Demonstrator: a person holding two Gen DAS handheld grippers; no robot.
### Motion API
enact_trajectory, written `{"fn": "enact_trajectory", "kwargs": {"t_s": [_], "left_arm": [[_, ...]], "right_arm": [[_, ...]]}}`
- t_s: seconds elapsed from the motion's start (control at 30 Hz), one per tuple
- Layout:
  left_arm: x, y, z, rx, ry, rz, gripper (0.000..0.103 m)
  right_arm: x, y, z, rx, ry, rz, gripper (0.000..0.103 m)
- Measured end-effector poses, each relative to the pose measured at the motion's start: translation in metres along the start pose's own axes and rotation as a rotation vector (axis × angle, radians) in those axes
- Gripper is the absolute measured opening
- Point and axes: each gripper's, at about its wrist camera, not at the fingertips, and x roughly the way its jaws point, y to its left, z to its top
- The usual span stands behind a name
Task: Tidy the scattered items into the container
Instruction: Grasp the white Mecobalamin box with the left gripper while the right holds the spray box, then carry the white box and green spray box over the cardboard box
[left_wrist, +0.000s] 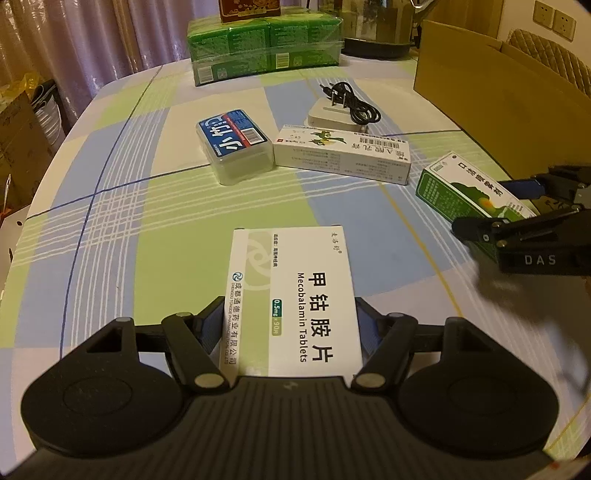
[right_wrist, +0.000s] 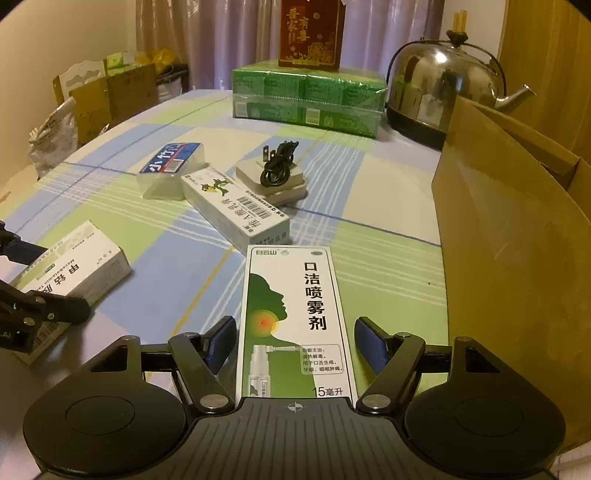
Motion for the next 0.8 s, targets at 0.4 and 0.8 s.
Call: {"fn": "enact_trajectory", "kwargs": {"t_s": [0.4, 0.8], "left_arm": [[0.0, -0.001, 0.003, -0.018, 0.007, -0.019, 0.067], [-0.032, -0.018, -0.007, -0.011, -0.033, -0.093, 0.067]], "right_arm": [[-0.009, 0.002, -0.002, 0.01, 0.002, 0.007, 0.053], [-0.064, 0.003, -0.021, 0.088, -0.015, 0.004, 0.053]]}}
